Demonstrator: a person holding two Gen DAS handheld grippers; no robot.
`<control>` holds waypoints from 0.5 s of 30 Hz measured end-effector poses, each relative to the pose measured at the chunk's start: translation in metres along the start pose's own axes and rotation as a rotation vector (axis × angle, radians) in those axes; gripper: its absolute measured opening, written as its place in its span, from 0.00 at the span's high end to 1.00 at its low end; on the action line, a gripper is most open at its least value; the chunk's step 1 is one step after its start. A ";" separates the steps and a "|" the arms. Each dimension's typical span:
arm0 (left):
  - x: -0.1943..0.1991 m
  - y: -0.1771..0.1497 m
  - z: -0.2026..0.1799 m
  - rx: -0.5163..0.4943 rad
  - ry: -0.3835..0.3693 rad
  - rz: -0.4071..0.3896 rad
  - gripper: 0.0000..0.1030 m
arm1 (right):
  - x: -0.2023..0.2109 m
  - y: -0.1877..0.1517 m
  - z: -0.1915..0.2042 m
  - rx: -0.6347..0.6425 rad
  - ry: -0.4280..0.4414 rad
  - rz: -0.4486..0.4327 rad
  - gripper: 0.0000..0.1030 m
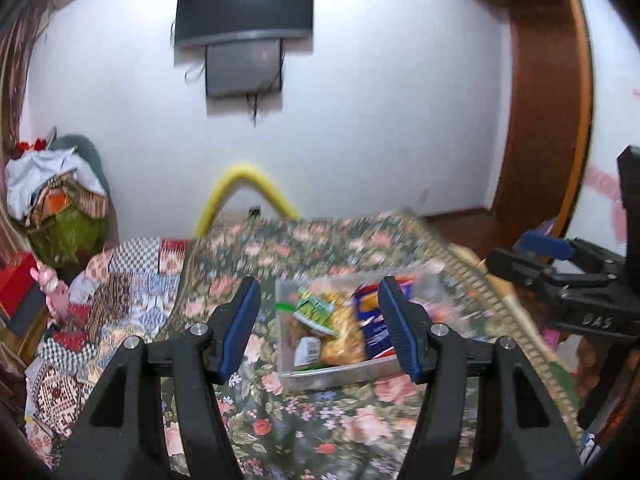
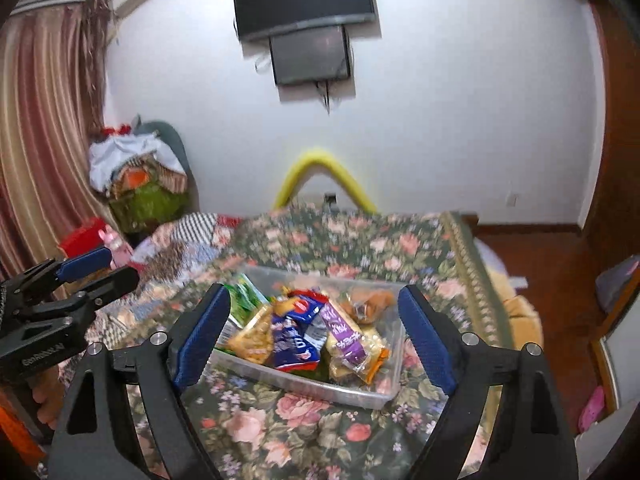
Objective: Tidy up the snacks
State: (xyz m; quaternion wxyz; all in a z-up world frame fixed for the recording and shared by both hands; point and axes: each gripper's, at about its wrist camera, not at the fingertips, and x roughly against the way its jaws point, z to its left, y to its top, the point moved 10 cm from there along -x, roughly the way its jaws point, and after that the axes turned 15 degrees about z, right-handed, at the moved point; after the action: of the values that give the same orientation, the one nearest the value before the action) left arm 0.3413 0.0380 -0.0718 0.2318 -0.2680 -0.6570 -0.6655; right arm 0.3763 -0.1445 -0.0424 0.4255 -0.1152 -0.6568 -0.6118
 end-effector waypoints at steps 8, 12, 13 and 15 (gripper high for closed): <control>0.093 -0.015 -0.019 0.012 -0.032 -0.108 0.40 | 0.093 -0.021 0.023 0.000 0.021 -0.122 0.18; 0.125 -0.031 -0.028 0.016 -0.039 -0.156 0.26 | 0.113 -0.038 0.032 0.000 0.024 -0.139 0.18; 0.130 -0.034 -0.029 0.020 -0.035 -0.166 0.26 | 0.116 -0.042 0.033 0.004 0.019 -0.141 0.18; 0.141 -0.041 -0.031 0.024 -0.026 -0.184 0.22 | 0.123 -0.049 0.036 0.008 0.004 -0.154 0.18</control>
State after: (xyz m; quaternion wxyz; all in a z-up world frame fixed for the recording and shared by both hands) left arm 0.2071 0.0144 -0.0093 0.1644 -0.2123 -0.6896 -0.6726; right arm 0.2528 -0.1683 0.0134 0.3790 -0.0614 -0.6653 -0.6403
